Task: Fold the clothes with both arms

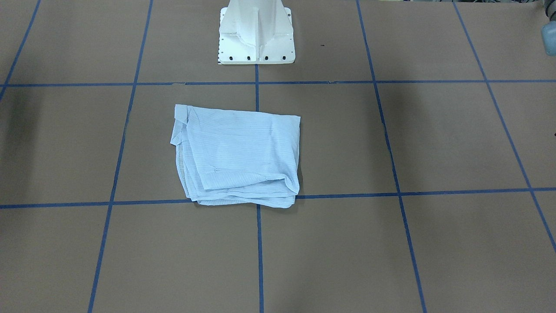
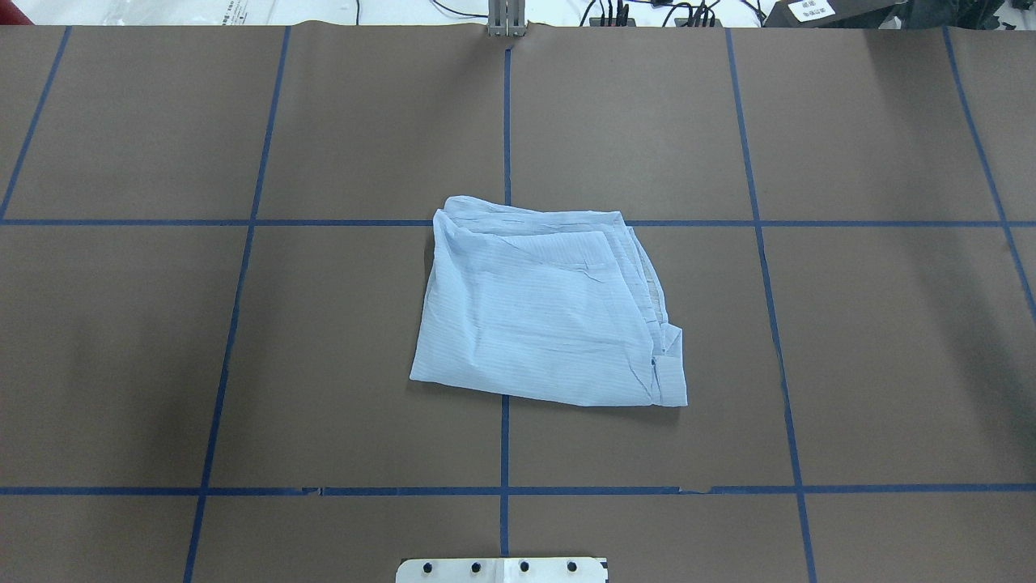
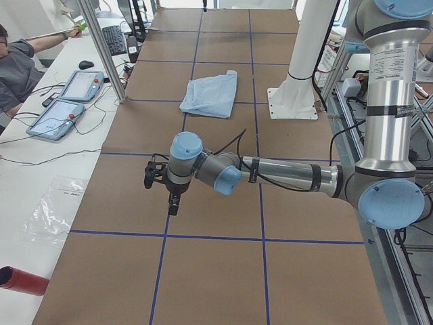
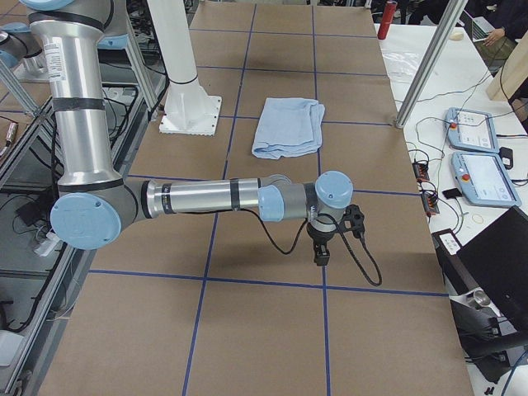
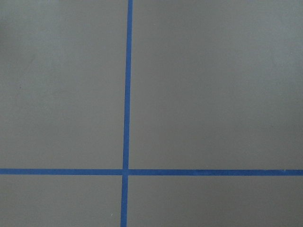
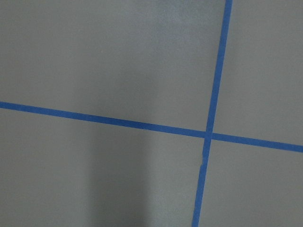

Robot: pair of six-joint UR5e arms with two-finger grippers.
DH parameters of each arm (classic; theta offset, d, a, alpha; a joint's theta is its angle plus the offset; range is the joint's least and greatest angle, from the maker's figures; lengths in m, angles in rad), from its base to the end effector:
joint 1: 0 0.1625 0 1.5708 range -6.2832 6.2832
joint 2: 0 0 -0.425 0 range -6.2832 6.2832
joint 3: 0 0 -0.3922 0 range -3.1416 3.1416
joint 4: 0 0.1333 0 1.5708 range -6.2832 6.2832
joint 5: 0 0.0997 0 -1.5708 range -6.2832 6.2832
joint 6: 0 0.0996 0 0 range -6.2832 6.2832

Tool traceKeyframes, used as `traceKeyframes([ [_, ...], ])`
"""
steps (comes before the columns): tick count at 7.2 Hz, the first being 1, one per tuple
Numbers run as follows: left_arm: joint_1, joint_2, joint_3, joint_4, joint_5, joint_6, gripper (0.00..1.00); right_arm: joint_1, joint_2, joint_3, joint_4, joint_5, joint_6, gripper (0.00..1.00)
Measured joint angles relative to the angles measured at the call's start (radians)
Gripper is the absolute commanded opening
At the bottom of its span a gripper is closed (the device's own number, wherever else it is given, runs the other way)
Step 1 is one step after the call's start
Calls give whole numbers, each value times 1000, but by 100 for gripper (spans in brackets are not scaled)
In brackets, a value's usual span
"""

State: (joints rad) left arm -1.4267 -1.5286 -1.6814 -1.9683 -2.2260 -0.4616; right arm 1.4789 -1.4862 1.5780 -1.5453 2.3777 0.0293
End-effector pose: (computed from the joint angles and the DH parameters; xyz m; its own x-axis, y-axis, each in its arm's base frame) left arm -0.0004 -0.5032 0.5861 0.7245 -0.0493 -0.6875 0.2171 0.9630 0.1598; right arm 0.0122 -0.5369 0.6068 0.6834 -0.1186 0.7203 0.0712 0.9928 0.0960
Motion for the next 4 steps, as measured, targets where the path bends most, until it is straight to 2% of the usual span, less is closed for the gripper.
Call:
traceKeyframes([
  [2,-3,9,-2,75,-5,28,99,5,-6,-2,-8,2,38,100],
  [4,-24,3,-31,256,-5,206,99,20,-26,4,-11,8,47,100],
])
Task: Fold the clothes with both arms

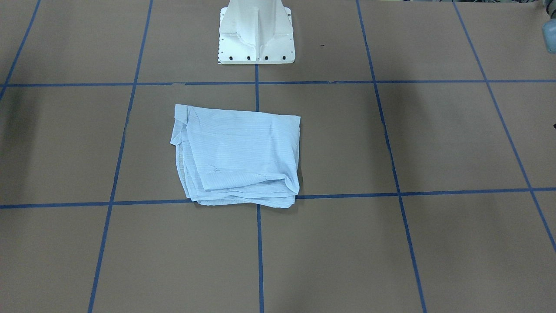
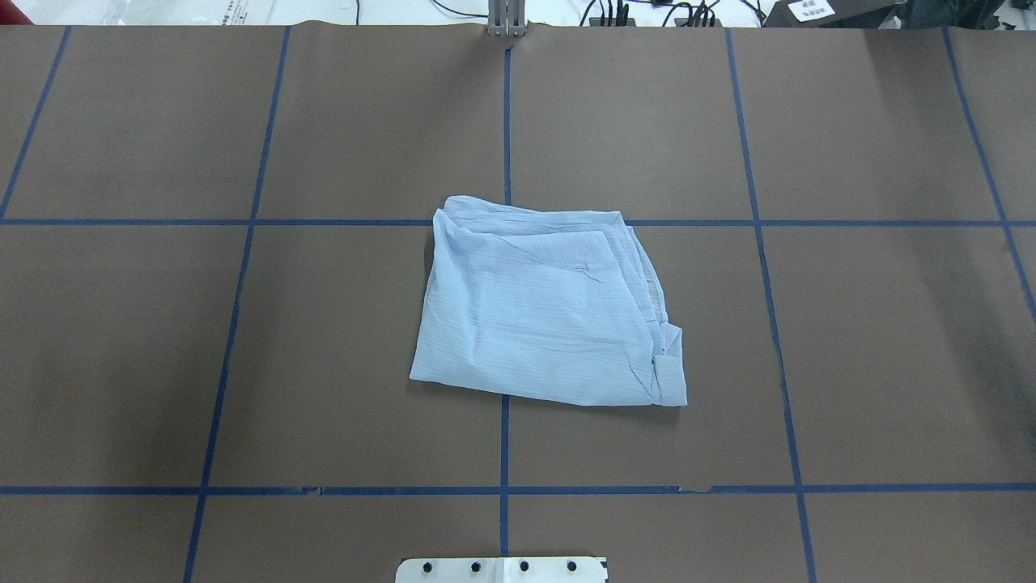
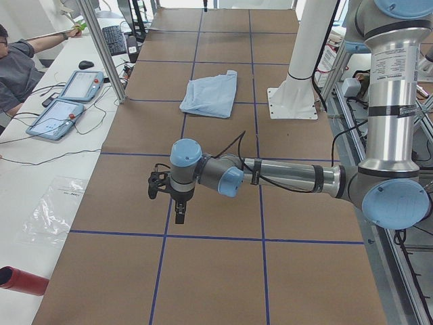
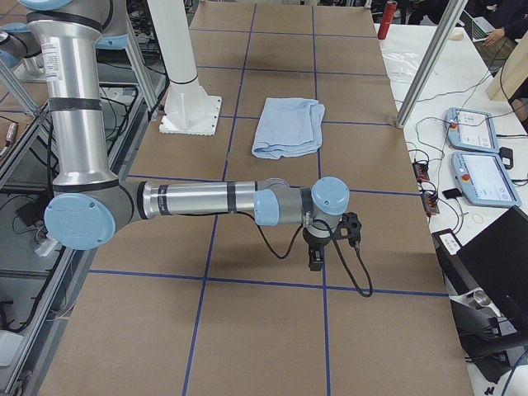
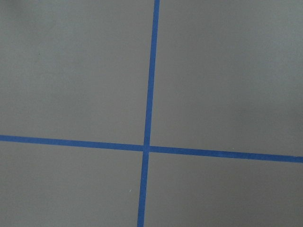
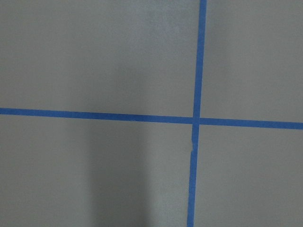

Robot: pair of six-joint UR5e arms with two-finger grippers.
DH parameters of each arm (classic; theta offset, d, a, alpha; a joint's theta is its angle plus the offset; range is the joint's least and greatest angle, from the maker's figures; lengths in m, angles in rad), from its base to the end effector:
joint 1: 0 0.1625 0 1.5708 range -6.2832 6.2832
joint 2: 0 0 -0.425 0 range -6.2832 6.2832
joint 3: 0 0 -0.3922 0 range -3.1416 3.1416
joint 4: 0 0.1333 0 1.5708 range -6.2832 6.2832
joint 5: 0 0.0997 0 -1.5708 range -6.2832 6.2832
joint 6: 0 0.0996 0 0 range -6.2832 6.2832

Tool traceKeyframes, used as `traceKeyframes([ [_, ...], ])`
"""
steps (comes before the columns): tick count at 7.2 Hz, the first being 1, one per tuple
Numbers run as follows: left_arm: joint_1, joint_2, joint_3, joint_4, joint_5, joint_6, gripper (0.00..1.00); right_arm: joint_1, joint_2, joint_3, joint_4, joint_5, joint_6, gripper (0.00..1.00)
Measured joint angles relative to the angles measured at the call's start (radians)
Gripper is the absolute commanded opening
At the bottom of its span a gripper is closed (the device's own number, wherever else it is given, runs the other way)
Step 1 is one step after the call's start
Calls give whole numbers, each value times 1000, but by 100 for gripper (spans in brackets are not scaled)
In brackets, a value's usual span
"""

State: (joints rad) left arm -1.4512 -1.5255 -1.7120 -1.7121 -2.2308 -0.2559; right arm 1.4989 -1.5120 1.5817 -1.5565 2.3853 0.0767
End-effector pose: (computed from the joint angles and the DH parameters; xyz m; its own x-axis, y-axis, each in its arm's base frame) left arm -0.0137 -0.4917 0.6026 0.7715 -0.0147 -0.6360 0.0820 0.9937 0.0765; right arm 0.0232 -0.5243 0.6192 0.6836 -0.0337 0.7291 0.0193 0.9994 0.0281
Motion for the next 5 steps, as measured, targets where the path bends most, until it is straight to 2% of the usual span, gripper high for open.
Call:
traceKeyframes([
  [2,-65,-3,1,125,-1,203,100,8,-14,2,-2,3,2,100],
  [5,-108,7,41,144,-13,322,100,32,-37,3,-2,16,3,100],
])
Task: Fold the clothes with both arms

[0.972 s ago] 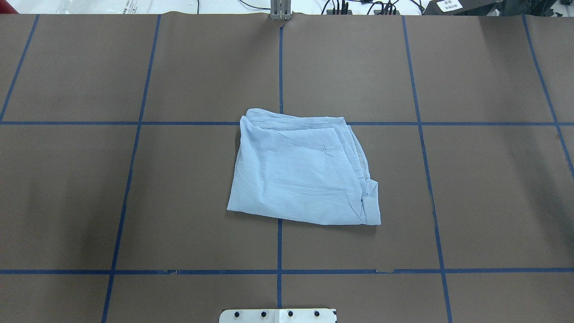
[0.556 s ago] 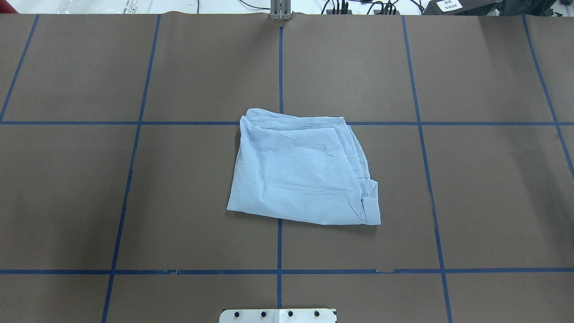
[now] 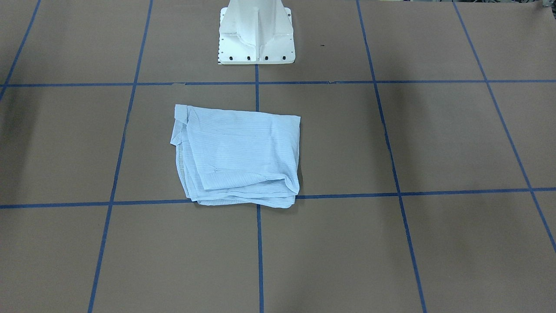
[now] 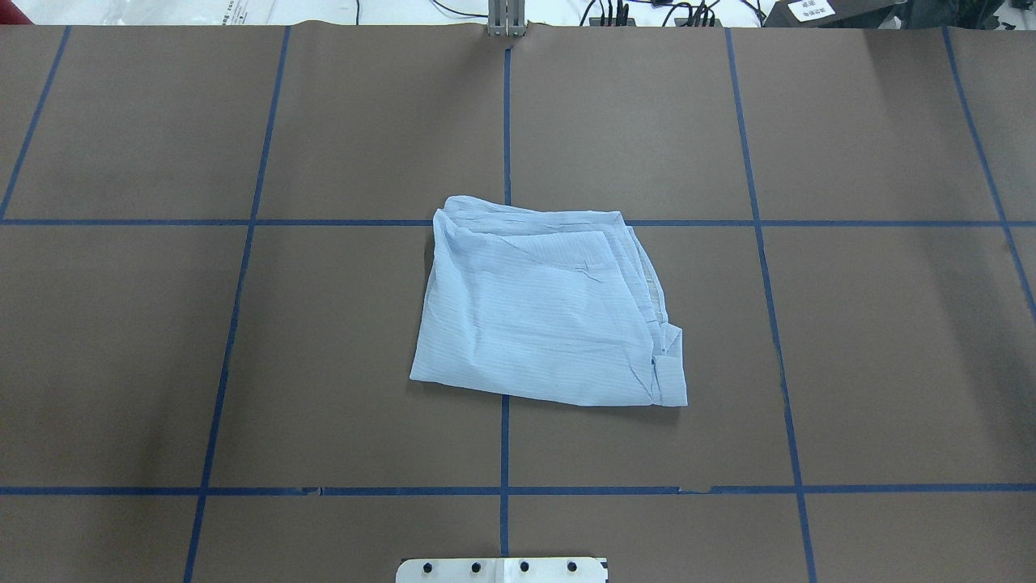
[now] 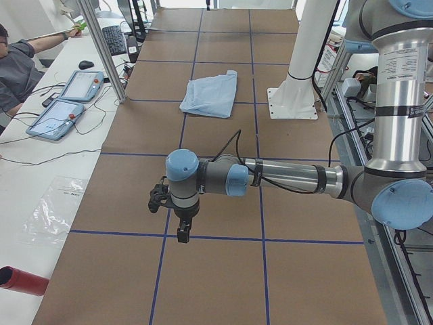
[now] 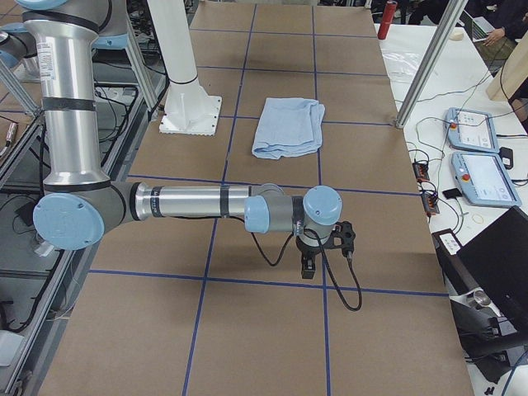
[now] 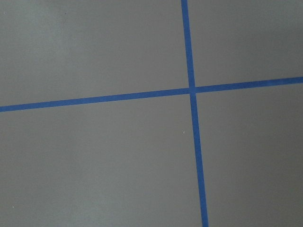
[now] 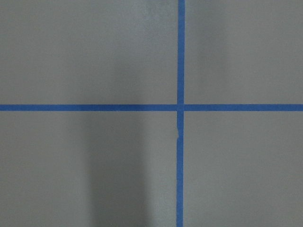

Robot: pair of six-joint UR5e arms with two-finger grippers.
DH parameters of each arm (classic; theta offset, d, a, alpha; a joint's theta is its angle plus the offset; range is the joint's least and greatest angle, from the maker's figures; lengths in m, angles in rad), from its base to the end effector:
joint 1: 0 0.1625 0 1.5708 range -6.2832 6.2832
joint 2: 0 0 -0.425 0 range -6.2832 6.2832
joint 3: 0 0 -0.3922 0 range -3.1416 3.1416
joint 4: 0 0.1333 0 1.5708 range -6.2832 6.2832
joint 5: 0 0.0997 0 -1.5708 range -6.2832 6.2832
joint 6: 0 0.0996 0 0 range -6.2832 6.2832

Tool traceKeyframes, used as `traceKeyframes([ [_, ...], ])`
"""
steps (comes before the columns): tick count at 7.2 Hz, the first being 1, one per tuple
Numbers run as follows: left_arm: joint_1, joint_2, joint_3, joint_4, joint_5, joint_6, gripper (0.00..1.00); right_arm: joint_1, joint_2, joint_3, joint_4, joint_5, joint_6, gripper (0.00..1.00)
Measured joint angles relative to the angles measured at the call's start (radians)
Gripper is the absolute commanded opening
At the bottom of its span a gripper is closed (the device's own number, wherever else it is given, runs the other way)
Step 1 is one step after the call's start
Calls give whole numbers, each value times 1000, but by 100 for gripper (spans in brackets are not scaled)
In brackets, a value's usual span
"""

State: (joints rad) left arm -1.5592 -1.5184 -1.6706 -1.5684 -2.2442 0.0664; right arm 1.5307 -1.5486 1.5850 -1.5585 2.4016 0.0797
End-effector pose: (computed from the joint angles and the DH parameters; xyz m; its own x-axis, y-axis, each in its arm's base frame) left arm -0.0657 -0.4734 0.6416 0.7788 0.1033 -0.6187 -0.0634 0.9943 0.0862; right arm 0.0395 -0.5062 0.6353 0.6734 0.0167 0.7391 -0.0136 0.9999 -0.0102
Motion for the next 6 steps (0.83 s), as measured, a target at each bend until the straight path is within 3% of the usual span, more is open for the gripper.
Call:
traceKeyframes([
  [3,-2,0,22,-5,-45,7,100,41,-59,47,1,35,9,100],
  [6,-2,-2,16,-5,-48,6,99,50,-99,121,4,-90,94,100],
])
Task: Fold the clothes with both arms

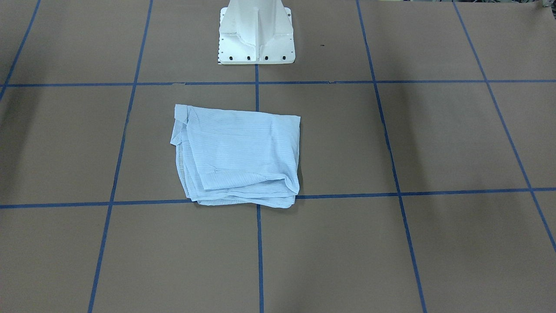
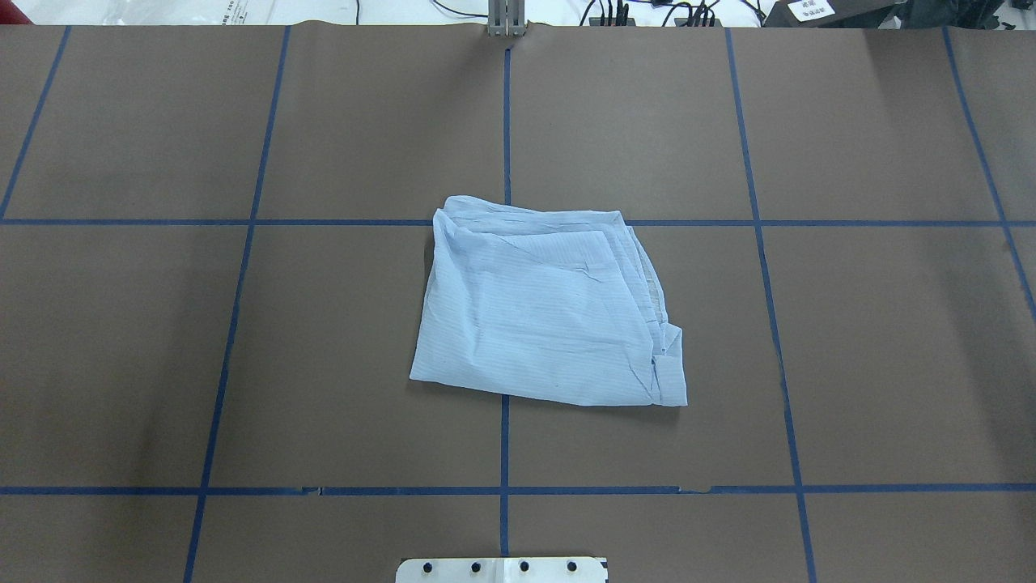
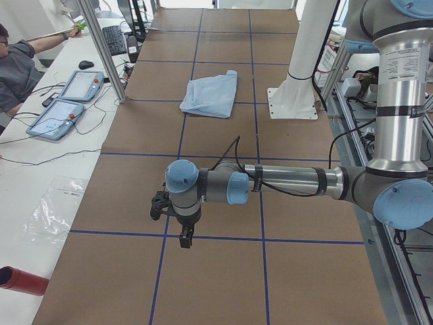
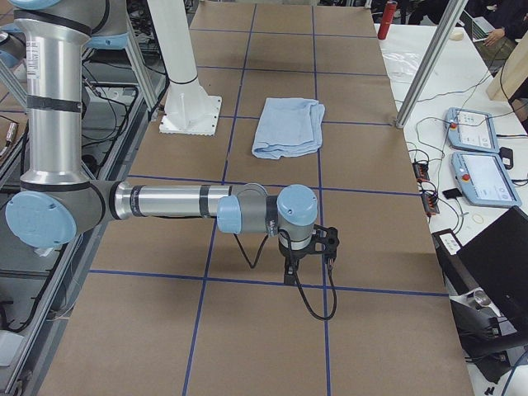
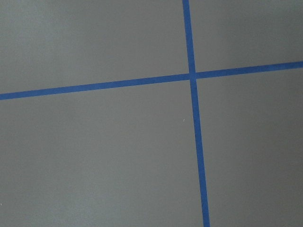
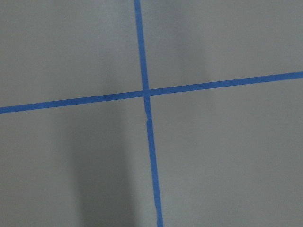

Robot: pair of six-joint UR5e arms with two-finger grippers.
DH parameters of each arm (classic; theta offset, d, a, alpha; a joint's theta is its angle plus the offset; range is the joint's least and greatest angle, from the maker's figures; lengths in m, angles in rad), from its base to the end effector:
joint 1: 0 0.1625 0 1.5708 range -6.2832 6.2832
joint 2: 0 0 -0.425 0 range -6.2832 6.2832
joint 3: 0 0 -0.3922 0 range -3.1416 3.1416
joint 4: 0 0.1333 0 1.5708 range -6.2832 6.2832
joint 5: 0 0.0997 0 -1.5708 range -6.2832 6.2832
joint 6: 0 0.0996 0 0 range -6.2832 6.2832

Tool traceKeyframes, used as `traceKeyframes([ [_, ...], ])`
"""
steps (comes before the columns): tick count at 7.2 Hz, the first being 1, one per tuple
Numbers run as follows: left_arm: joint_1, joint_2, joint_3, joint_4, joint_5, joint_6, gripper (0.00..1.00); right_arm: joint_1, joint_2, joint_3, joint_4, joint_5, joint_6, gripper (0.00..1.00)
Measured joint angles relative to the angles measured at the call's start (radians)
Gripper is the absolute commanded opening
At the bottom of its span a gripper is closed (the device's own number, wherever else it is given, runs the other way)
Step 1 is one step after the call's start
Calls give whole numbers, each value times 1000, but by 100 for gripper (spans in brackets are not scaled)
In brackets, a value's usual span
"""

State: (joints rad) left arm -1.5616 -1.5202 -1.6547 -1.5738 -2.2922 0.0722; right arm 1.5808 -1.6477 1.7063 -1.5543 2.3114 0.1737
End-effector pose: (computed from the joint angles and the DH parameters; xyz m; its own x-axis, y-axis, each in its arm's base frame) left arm -0.0632 -0.4734 0.6450 0.7480 0.1029 -0.6557 -0.0633 0.9945 0.0838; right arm 0.0707 -0.4631 0.6291 0.7257 0.1297 0.6757 -0.1375 0.9896 -0.0424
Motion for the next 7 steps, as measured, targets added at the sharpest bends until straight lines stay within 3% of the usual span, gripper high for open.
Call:
traceKeyframes([
  [2,0,-2,-3,0,-1,0,100,1,-4,17,0,-40,9,100],
  [7,1,-7,-5,0,-1,0,99,-1,-24,15,0,-3,10,100],
])
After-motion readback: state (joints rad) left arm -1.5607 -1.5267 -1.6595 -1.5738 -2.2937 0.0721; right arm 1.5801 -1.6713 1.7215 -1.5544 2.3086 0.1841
